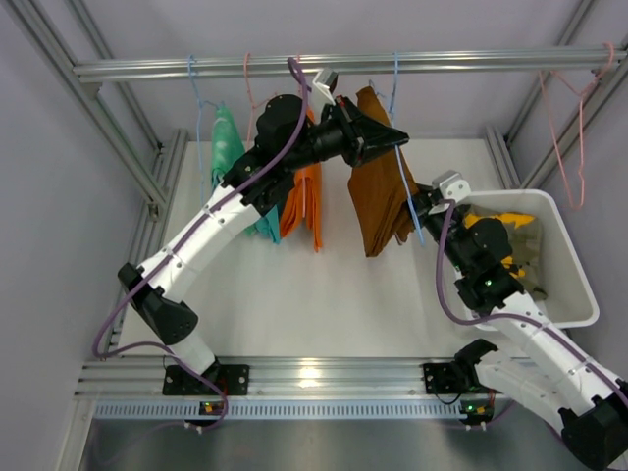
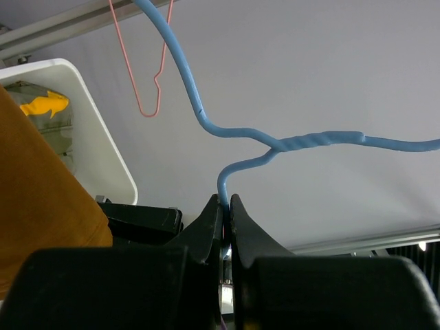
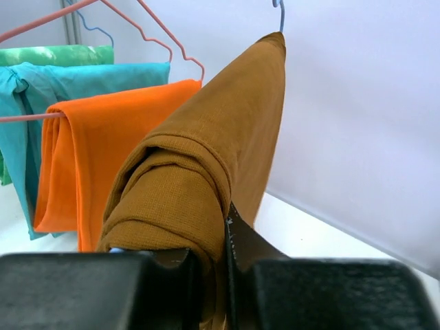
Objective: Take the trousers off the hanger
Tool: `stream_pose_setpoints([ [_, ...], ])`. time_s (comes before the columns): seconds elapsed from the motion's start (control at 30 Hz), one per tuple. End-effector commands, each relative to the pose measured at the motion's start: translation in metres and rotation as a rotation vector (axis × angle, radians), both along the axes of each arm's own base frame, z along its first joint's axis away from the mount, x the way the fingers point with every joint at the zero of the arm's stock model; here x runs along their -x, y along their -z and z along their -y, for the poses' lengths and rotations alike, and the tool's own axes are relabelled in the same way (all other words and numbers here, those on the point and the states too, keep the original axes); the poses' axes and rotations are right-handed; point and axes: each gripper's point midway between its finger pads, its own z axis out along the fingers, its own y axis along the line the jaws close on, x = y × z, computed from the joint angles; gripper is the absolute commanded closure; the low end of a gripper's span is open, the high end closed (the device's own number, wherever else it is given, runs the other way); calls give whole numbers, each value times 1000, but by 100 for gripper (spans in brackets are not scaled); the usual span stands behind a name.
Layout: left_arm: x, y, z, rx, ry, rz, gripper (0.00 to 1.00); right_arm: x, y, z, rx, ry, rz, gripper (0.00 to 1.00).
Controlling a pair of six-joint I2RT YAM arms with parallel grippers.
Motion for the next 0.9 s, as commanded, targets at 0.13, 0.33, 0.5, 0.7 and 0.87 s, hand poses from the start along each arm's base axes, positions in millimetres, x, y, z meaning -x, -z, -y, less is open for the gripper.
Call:
stream_pose_setpoints([
  [0.13,40,-64,-32,152,44,232,100,33,-89,21,-87,18,208,100],
  [0.33,21,-26,-32,58,18,262,100,58,-134,33,-190,-7,196,100],
  [0.5,9,15,-23,-37,15,264,100,82,-179,47,-302,-27,212,100],
  [0.7,-3,65,-14,-127,17,212,100,113,-221,70,-398,-29,234,100],
  [0.87,-4,94,-12,-173,9,181,100,148,-255,99,-421,8,314,100],
])
